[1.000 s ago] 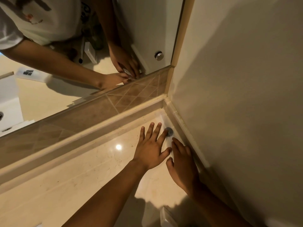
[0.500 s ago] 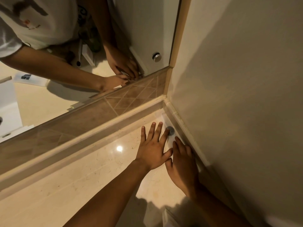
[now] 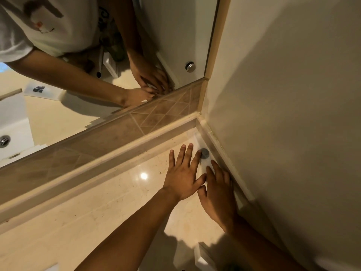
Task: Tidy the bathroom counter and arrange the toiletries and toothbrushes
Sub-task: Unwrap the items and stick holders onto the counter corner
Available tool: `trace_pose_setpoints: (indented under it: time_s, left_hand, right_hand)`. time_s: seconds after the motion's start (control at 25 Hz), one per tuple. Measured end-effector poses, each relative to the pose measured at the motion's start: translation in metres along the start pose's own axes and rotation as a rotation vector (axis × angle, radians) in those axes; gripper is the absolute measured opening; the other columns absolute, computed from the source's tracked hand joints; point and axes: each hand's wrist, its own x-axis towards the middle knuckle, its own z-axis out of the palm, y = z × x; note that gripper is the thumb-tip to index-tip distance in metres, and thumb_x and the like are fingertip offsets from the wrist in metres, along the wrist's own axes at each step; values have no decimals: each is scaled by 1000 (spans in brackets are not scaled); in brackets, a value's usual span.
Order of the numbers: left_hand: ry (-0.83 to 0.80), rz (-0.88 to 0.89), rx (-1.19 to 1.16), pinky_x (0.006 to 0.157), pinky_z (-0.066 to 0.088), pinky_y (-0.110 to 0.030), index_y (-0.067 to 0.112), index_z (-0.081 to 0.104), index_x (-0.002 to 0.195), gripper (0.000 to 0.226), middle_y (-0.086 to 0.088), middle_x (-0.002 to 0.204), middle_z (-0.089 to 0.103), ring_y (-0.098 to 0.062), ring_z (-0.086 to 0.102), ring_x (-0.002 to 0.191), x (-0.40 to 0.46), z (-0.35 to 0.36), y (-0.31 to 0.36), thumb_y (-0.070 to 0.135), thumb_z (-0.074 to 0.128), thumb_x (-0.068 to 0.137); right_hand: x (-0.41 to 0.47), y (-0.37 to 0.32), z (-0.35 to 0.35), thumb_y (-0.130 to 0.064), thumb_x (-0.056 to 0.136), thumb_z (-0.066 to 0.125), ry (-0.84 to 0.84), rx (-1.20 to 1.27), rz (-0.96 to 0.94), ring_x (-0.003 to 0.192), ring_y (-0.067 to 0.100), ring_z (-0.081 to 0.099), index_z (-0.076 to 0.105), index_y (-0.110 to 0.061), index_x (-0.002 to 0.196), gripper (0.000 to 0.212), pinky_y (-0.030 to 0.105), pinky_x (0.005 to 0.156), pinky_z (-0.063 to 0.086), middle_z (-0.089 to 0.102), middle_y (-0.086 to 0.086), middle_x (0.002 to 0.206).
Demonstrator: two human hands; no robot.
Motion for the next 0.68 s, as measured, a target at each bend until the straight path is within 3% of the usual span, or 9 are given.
trace_pose_setpoints:
  time_s: [0.2, 0.28, 0.4, 0.52, 0.6, 0.68]
  left_hand:
    - [38, -100, -113, 125, -4, -53, 23, 16, 159, 70, -7, 170, 4, -27, -4, 156, -52, -19, 3, 61, 23, 100]
    - [104, -161, -223, 125, 11, -49, 16, 29, 155, 65, -12, 166, 21, -30, 14, 154, -79, -31, 6, 52, 33, 101]
    - [179, -143, -288, 103, 47, -42, 7, 61, 129, 49, -17, 133, 61, -37, 56, 123, -127, -42, 13, 40, 43, 97]
    - [142, -249, -350, 81, 52, -39, 13, 68, 115, 31, -9, 112, 70, -31, 65, 100, -172, -44, 19, 32, 51, 97]
    - [168, -285, -350, 77, 54, -39, 16, 69, 108, 25, -5, 104, 72, -29, 66, 94, -206, -46, 24, 31, 53, 95]
    - [206, -307, -350, 75, 54, -39, 17, 71, 101, 23, -3, 97, 74, -26, 67, 88, -239, -46, 33, 30, 54, 94]
  right_hand:
    - [-17, -1, -35, -28, 87, 70, -38, 226, -69, 127, 26, 52, 63, -18, 126, 42, 44, 108, 46, 56, 7, 140]
    - [-23, -1, -49, -19, 87, 66, -17, 438, -72, 116, 21, 55, 65, -17, 117, 31, 44, 102, 50, 59, 5, 128]
    - [-53, -7, -75, -19, 86, 59, 107, 594, -166, 92, 13, 59, 67, -14, 109, 25, 33, 84, 55, 64, 2, 110]
    - [-90, -20, -108, -26, 83, 47, 26, 648, -192, 81, 10, 57, 69, -15, 107, 34, 18, 77, 43, 66, -1, 99]
    - [-122, -28, -122, -18, 86, 51, 23, 663, -276, 81, 11, 62, 71, -12, 104, 28, 10, 74, 40, 71, 1, 97]
    - [-156, -30, -125, -9, 88, 56, 12, 711, -353, 70, 2, 59, 72, -9, 100, 21, 4, 67, 38, 69, -3, 85]
